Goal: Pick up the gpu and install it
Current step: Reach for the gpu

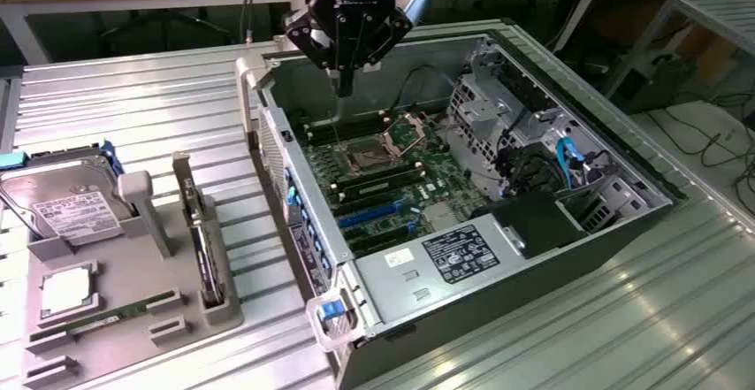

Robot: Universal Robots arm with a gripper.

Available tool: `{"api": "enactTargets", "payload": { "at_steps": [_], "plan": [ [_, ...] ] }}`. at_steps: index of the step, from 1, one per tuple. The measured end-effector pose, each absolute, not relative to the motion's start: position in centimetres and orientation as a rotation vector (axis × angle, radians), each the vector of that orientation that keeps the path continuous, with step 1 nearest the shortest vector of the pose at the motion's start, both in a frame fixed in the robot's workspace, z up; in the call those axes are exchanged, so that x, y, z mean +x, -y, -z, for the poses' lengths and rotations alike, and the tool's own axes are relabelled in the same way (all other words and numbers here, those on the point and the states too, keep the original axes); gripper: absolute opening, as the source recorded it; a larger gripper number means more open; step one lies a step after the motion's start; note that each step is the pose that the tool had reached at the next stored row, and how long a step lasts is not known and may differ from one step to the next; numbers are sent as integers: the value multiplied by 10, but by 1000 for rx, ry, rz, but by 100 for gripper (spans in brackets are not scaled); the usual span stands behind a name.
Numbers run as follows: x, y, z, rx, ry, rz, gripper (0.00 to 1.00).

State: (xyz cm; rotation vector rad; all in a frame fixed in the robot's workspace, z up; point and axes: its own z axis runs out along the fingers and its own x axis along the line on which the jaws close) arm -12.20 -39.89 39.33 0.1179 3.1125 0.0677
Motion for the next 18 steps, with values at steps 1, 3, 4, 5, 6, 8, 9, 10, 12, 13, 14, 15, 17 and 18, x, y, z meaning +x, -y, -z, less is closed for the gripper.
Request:
{"api": "enactTargets", "payload": {
  "at_steps": [1,3,4,5,6,8,9,10,12,13,14,15,17,18],
  "plan": [
    [-125,399,-393,118,-3112,-68,14],
    [-128,399,-393,118,-3112,-68,14],
    [-129,399,-393,118,-3112,-68,14],
    [-129,399,-393,118,-3112,-68,14],
    [-131,399,-393,118,-3112,-68,14],
    [-132,399,-393,118,-3112,-68,14],
    [-133,399,-393,118,-3113,-68,14],
    [-134,399,-393,118,-3112,-68,14],
    [-135,399,-393,118,-3113,-68,14],
    [-136,399,-393,118,-3113,-68,14],
    [-136,399,-393,118,-3112,-68,14],
    [-144,399,-393,118,-3112,-68,14],
    [-147,399,-393,118,-3113,-68,14],
    [-147,399,-393,118,-3113,-68,14]
  ]
}}
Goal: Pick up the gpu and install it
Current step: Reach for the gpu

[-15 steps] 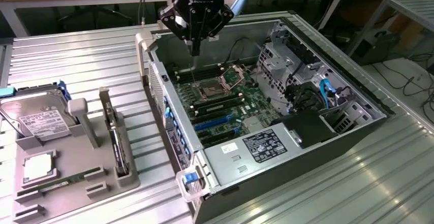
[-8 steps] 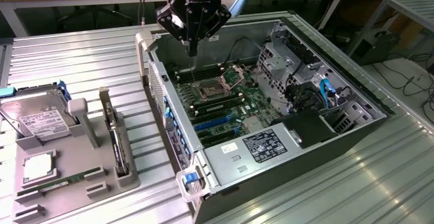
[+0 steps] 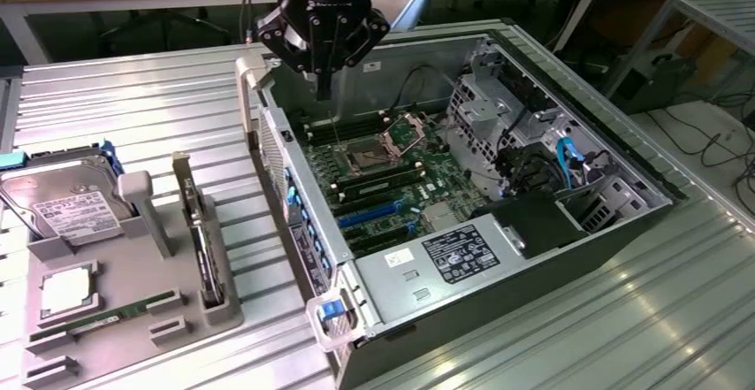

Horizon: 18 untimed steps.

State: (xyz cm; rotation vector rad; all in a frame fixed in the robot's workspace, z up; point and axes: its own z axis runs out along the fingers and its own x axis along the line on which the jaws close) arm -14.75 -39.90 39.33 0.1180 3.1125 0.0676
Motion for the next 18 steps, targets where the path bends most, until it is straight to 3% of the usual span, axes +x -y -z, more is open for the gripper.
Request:
{"api": "enactTargets", "payload": {
  "at_steps": [18],
  "plan": [
    [-162,399,-393,118,-3112,-68,14]
  ]
}}
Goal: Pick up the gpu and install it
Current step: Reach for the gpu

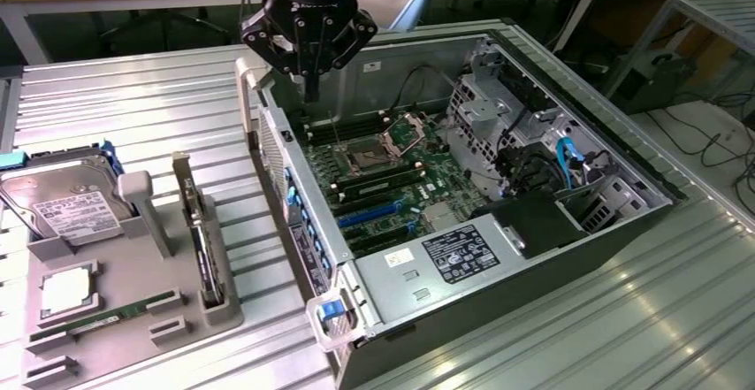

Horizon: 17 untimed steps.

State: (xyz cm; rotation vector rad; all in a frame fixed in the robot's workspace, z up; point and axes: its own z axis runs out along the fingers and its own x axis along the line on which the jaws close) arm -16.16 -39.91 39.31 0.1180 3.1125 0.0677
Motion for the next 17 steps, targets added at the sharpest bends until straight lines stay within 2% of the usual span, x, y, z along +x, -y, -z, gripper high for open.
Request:
{"api": "enactTargets", "payload": {
  "at_steps": [17],
  "plan": [
    [-176,400,-393,118,-3112,-68,14]
  ]
}}
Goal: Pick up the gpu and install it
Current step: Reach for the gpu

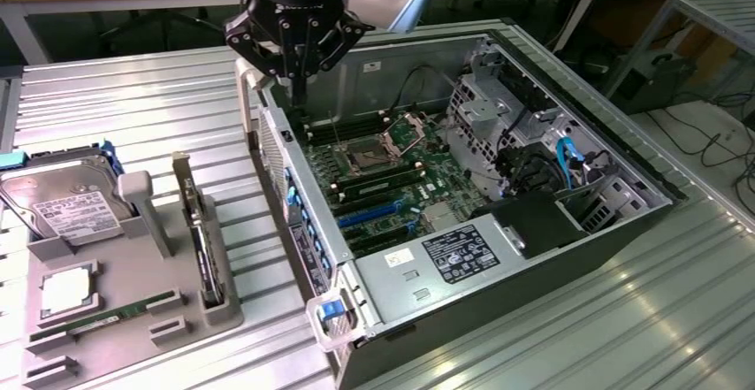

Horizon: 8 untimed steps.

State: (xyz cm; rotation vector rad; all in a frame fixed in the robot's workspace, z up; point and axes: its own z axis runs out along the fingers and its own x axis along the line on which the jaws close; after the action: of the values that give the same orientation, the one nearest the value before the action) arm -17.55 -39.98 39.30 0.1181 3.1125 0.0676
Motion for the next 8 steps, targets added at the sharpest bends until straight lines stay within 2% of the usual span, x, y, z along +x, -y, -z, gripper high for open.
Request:
{"api": "enactTargets", "payload": {
  "at_steps": [8],
  "plan": [
    [-180,401,-393,118,-3113,-68,14]
  ]
}}
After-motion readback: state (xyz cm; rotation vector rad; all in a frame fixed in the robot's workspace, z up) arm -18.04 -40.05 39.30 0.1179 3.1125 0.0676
